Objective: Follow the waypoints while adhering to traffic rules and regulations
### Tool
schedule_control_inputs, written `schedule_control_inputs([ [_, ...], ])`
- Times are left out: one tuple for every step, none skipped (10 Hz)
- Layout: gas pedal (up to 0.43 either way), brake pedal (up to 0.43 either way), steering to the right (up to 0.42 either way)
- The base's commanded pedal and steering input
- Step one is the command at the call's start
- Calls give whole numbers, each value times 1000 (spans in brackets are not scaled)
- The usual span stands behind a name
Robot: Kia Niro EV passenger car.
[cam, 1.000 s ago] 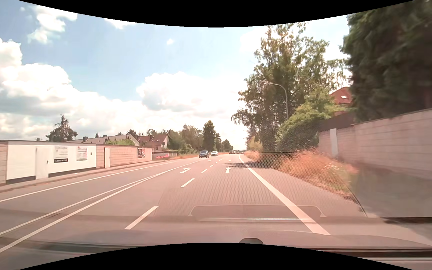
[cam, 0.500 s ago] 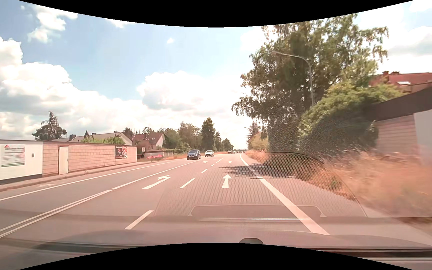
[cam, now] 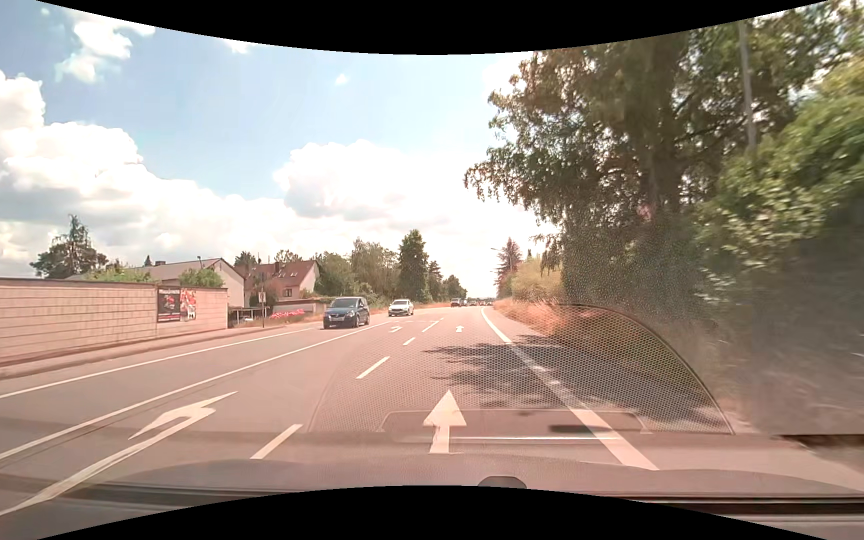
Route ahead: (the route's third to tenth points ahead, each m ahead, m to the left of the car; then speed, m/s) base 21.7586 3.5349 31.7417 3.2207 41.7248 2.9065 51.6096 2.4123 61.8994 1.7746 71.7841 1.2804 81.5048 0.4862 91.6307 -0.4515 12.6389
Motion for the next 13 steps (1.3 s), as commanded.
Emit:
schedule_control_inputs([
  [39, 0, -4],
  [39, 0, -4],
  [39, 0, -3],
  [39, 0, -3],
  [39, 0, -3],
  [39, 0, -3],
  [39, 0, -3],
  [39, 0, -3],
  [39, 0, -3],
  [39, 0, -3],
  [39, 0, -3],
  [39, 0, -2],
  [39, 0, -1],
])
